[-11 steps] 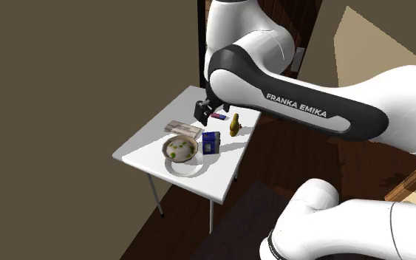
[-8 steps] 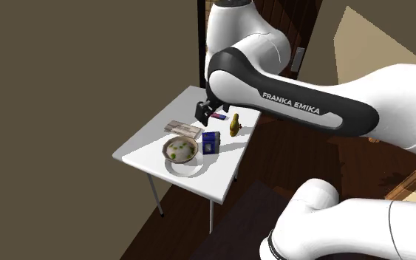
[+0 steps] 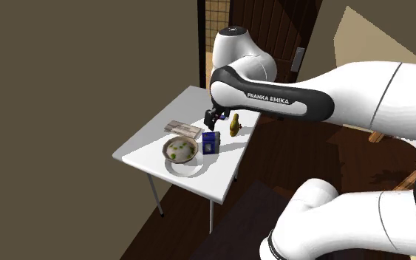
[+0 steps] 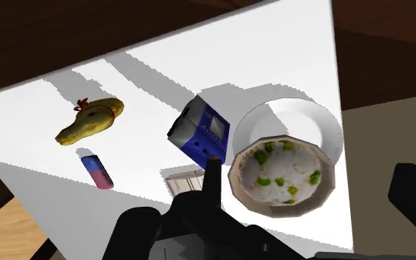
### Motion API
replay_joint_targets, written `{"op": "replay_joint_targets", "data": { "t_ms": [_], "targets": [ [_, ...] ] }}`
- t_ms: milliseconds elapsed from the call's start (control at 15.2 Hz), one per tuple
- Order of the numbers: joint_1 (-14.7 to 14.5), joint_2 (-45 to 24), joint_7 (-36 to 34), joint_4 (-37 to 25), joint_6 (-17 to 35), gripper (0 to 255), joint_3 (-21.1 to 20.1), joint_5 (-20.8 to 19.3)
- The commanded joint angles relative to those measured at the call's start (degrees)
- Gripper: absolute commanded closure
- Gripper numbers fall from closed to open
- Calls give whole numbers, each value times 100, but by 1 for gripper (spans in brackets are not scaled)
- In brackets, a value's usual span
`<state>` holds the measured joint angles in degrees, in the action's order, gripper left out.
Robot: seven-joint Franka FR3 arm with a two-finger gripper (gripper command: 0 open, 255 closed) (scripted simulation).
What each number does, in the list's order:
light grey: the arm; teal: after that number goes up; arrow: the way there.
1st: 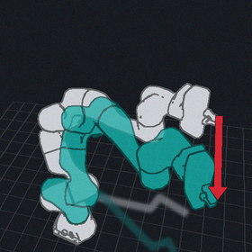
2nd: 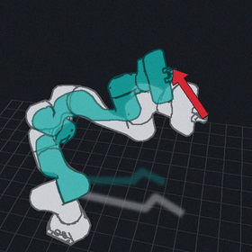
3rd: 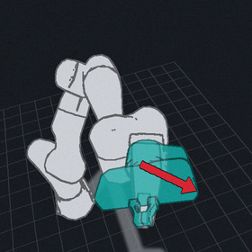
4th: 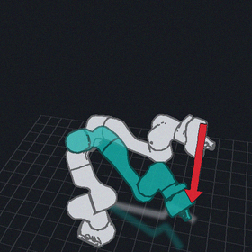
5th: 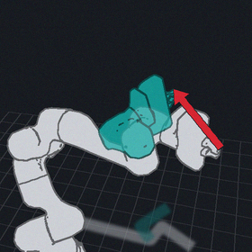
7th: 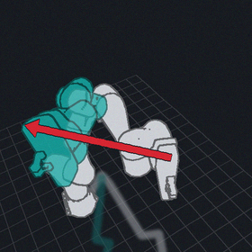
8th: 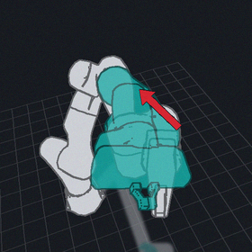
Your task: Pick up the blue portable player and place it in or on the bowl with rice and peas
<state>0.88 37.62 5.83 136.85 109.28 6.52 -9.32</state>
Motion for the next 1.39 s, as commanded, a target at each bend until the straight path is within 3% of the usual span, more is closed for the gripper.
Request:
{"op": "replay_joint_targets", "data": {
  "t_ms": [0, 594, 1122, 1320],
  "targets": [
    [-12, -308, 357, 33, 285, 0, 235, -58],
    [-125, -1922, 1947, -155, 1418, 0, 1166, -8],
    [-179, -3760, 3594, -847, 2176, 0, 1705, 666],
    [-148, -4010, 3761, -864, 2365, 0, 1710, 790]
  ]
}}
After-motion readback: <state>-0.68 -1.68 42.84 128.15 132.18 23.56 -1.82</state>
